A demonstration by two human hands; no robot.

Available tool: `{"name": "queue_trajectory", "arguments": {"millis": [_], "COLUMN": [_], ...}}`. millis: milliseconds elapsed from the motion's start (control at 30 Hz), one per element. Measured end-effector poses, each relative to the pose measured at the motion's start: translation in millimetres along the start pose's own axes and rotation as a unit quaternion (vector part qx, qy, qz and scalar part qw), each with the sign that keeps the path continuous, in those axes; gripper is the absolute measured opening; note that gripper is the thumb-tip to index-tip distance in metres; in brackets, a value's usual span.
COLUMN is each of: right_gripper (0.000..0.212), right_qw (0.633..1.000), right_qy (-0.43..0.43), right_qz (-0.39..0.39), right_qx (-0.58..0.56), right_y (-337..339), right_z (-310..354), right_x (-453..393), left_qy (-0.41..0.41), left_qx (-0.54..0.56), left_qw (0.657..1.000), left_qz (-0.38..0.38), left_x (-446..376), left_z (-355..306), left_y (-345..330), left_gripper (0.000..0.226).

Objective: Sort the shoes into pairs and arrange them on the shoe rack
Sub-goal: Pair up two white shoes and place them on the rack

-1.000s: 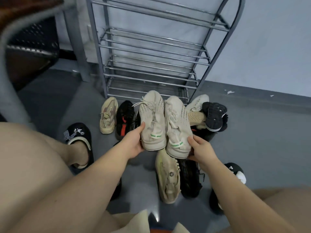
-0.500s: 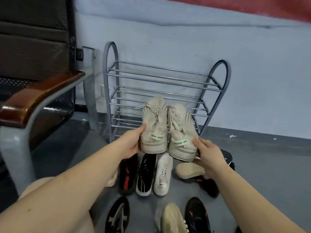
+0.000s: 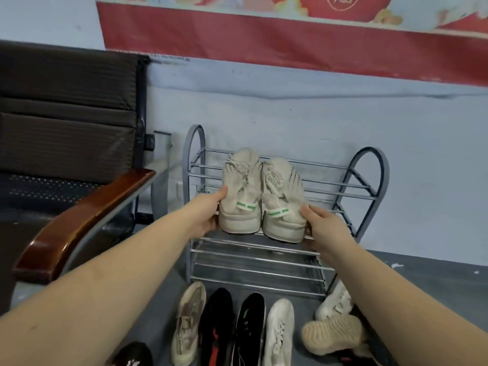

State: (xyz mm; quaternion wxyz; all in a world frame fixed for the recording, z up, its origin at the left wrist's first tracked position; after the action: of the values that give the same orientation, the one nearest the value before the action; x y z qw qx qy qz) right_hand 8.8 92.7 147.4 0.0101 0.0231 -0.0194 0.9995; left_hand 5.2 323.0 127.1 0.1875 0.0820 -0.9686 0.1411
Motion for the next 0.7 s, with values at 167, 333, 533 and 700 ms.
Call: {"name": "queue_trajectory", "arguments": {"millis": [167, 333, 533, 700], "right_gripper": [0.013, 0.013, 0.022, 0.015], "right_qw": [1.0, 0.999, 0.998, 0.997], "right_qy": [-0.013, -0.031, -0.036, -0.029], "right_qz": [0.015, 0.028, 0.034, 0.033], "right_qx": [-0.012, -0.008, 0.032, 0.066], "right_y": [-30, -55, -84, -104], "right_z": [8, 5, 0, -1], "right_x": [-42, -94, -159, -199], "left_qy": [-0.039, -0.085, -0.128, -0.131], "left_qx": [-0.05, -0.121, -0.185, -0.351], "left_qw": [0.997, 0.982, 0.958, 0.895], "left_qz": [-0.052, -0.117, -0.18, -0.242], "left_x": [-30, -72, -118, -155], "left_z": [-33, -62, -89, -116], "left_y": [19, 42, 63, 67], "left_gripper": [0.033, 0.036, 0.033, 0.043]}}
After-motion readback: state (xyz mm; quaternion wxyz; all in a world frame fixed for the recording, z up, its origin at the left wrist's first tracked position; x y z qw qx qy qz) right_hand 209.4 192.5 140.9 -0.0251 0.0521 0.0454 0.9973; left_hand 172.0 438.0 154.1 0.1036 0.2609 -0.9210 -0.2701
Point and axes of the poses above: each hand's wrist, its own x-axis away from the middle knuckle, its own y-axis out of the back of the hand, z = x × y, the point moved 9 cm from there along -x, towards the middle knuckle, and after that the axes turned 4 degrees about y, right-handed, at the moved point
